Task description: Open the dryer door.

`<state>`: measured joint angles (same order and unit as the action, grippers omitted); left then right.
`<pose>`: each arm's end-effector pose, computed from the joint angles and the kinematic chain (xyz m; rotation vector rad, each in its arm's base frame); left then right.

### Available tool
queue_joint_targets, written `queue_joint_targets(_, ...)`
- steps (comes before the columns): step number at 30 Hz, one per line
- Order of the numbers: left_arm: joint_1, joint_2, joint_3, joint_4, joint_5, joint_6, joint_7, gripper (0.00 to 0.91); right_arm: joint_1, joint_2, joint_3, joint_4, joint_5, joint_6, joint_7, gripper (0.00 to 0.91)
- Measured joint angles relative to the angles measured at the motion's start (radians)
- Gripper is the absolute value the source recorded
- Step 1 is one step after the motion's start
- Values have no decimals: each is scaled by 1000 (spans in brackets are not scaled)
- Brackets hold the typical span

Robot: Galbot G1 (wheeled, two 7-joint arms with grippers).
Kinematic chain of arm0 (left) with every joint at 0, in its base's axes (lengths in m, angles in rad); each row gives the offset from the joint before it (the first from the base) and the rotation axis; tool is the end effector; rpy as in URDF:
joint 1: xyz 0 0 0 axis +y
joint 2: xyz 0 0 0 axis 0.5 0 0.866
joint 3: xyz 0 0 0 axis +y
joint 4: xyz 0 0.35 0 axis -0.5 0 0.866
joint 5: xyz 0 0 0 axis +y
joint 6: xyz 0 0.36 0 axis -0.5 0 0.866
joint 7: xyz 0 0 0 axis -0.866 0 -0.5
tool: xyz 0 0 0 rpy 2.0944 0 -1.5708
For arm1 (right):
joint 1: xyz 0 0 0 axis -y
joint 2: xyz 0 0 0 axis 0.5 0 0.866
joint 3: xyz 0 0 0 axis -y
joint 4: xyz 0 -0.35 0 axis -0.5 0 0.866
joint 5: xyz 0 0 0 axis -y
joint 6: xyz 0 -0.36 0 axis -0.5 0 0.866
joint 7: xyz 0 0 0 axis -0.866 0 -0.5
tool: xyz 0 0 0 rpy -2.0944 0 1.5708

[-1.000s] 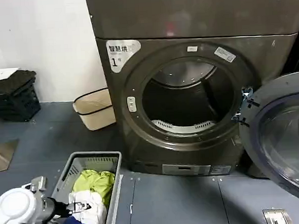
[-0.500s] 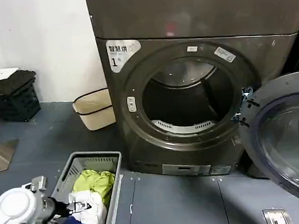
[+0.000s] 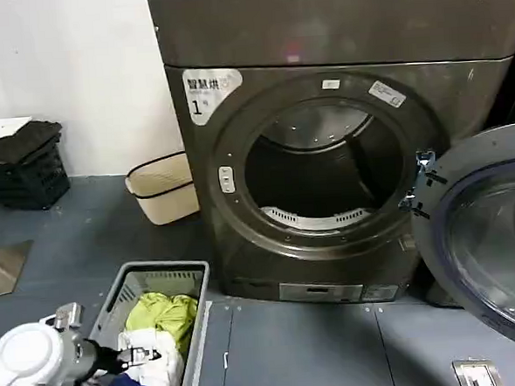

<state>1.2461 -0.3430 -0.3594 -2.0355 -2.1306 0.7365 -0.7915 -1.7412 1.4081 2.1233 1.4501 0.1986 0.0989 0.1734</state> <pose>0.2889 0.1600 -0.1735 -0.0554 -1.8540 0.3534 -0.2192 -0.4162 -0.2473 -2.1732 -1.8572 0.6887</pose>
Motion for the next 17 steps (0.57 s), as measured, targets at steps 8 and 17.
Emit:
queue_joint_targets(8,-1,0,1,3,-1,0,0,907,4,-1,2,-4,-8,0,0,907)
queue_joint_targets(17,-4,2,1,8,-2,0,0,907,7,-1,2,-4,-14,0,0,907)
